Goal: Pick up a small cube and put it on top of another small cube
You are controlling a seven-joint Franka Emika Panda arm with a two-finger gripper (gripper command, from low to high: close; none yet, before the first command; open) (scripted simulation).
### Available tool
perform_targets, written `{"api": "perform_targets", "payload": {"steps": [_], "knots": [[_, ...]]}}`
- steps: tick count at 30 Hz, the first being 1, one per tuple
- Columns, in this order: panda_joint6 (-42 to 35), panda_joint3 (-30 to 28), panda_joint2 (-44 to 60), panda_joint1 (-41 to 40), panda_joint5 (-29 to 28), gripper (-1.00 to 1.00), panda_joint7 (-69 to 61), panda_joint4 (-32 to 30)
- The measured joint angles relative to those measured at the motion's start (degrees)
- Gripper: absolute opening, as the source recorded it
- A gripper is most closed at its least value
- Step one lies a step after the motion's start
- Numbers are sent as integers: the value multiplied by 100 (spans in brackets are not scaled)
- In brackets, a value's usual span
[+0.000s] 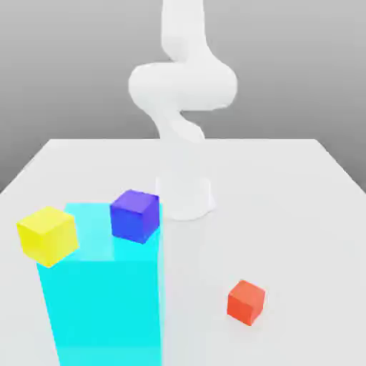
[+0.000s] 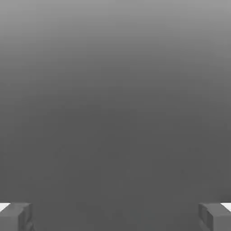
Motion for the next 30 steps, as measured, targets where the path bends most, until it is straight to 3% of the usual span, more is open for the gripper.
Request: {"api": "perform_targets", "payload": {"steps": [11,20,27,28,30], "knots": [[1369,1130,2298,-336,103,0,2421,-1141],[2463,1699,4208,-300,-453,0,4820,-2057],[3521,733,5682,522,-1533,0,6029,-2008],[3662,555,5856,676,-1638,-100,6113,-1971],[3664,555,5856,676,-1639,-100,6114,-1971]]}}
